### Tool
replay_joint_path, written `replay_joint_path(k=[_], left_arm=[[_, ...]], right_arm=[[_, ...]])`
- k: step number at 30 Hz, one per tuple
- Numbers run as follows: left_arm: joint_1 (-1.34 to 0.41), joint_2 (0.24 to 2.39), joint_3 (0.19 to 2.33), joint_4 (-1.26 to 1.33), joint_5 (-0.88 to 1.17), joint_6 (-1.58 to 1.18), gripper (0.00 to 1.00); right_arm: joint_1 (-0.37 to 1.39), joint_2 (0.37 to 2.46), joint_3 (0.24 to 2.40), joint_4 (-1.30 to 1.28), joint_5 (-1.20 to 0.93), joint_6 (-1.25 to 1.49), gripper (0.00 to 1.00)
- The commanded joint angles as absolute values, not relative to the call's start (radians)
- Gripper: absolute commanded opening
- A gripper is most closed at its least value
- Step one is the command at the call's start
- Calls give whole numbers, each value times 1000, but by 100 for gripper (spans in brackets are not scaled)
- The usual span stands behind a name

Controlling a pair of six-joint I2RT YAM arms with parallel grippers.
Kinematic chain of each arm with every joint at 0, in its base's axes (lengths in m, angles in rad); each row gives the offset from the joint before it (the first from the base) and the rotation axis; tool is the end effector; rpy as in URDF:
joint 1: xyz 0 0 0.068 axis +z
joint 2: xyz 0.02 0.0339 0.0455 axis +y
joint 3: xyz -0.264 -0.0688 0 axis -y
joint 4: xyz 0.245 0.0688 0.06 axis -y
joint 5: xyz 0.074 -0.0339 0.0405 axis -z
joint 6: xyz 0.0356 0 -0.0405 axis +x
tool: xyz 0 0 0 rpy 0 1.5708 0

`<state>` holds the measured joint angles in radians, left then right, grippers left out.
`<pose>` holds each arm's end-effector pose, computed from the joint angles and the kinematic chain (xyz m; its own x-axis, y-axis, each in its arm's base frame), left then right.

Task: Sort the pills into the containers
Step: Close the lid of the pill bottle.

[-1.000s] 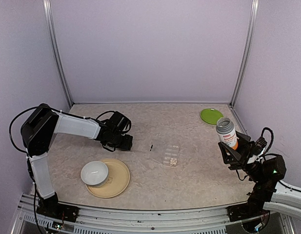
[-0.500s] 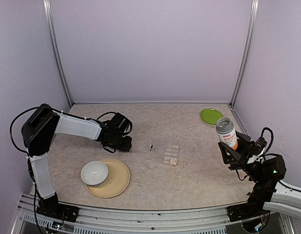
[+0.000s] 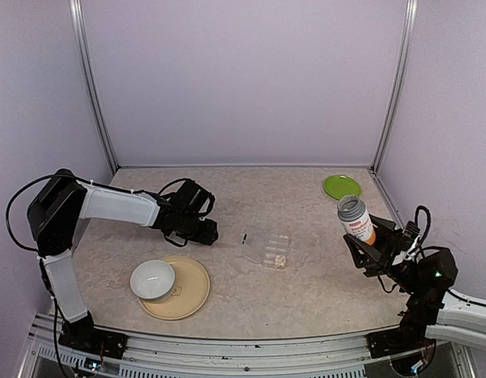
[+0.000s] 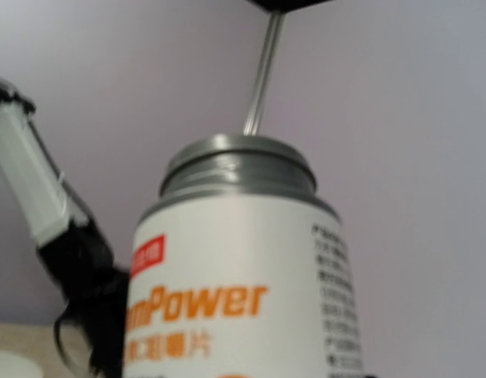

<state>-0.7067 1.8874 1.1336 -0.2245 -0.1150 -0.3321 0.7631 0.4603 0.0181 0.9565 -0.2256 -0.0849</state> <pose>0.2939 -0.2456 0.1497 -0.7908 0.2493 -0.5590 0.3580 0.9292 -0.0921 0.0850 0.0923 0.2336 0.4233 0.2905 -0.8582 -0.7813 0.5966 -0.1835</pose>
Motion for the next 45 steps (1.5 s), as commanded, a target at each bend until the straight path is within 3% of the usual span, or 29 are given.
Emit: replay_joint_path(k=[1, 12, 19, 45], left_arm=[[-755, 1746, 1143, -147, 56, -293, 34], [-896, 1582, 1226, -14, 328, -302, 36], [-945, 1606, 1284, 82, 489, -426, 36], [-1058, 1711, 1351, 289, 589, -604, 36]], right_arm=[[769, 520, 62, 963, -317, -85, 11], [768, 599, 59, 1019, -396, -58, 11], [769, 662, 83, 1004, -440, -50, 11], [772, 704, 106, 958, -394, -43, 11]])
